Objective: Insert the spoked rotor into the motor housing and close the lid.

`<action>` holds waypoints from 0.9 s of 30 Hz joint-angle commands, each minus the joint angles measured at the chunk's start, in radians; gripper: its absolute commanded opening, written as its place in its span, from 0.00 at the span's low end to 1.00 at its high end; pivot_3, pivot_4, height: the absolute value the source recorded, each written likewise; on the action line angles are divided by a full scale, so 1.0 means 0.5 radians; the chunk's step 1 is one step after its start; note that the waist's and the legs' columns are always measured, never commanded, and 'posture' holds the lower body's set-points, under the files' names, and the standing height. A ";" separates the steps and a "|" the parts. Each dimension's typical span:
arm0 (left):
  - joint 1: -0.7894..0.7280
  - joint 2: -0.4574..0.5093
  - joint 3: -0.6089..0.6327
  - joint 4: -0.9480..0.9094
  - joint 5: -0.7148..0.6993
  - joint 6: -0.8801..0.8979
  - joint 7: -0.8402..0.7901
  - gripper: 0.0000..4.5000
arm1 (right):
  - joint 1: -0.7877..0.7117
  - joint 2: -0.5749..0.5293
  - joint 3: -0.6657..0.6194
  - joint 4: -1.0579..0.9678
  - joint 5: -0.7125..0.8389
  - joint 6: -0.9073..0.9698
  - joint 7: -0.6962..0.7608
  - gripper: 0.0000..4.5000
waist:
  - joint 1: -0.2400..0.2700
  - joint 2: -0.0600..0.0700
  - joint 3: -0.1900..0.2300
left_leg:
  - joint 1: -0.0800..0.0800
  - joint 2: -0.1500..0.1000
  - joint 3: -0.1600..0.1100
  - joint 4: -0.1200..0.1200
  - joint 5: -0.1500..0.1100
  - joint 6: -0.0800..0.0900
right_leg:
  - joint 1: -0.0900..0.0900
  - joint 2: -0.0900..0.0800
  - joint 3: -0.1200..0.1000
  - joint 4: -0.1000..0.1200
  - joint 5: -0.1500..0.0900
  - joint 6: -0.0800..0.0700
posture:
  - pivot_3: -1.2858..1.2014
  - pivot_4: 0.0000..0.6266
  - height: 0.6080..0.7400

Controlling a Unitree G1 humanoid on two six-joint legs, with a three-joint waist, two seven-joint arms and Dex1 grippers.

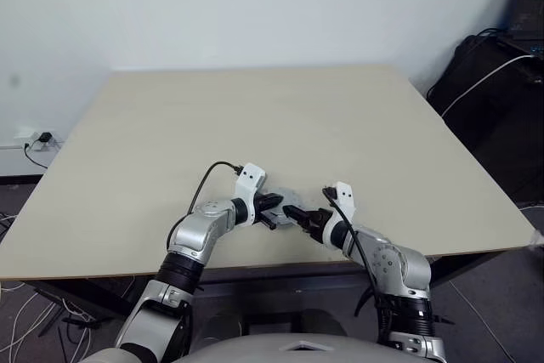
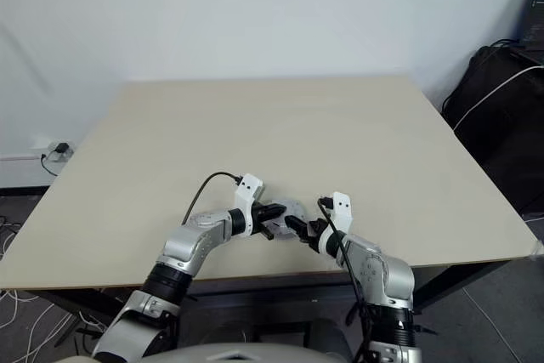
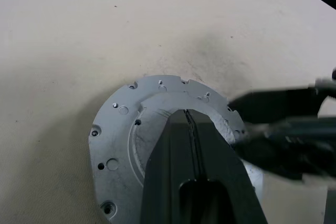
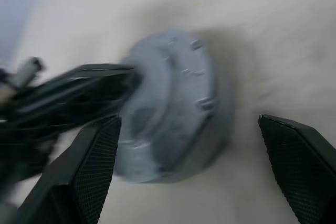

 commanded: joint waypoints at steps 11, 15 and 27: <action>0.077 0.030 0.021 -0.005 0.007 0.029 0.019 0.00 | -0.173 0.234 -0.459 0.174 0.527 0.367 -0.235 0.99 | -0.025 0.003 -0.002 | 0.000 0.000 0.000 -0.001 0.000 0.000 | 0.000 0.000 0.000 0.000 0.000 0.000 | 0.52 0.00 1.00; 0.088 0.037 0.037 -0.016 0.002 0.031 0.021 0.00 | -0.170 0.268 -0.499 0.254 0.609 0.381 -0.315 0.99 | -0.028 0.008 -0.005 | 0.000 0.000 0.000 -0.001 0.000 0.000 | 0.001 0.000 0.000 0.000 0.000 0.000 | 0.52 0.00 1.00; 0.108 0.049 0.079 -0.033 -0.009 0.039 0.031 0.00 | -0.272 0.360 -0.516 0.377 0.891 0.383 -0.495 0.99 | -0.065 0.016 -0.010 | 0.002 0.000 0.001 -0.001 0.000 0.001 | 0.004 0.001 0.001 0.001 0.000 0.000 | 0.52 0.00 1.00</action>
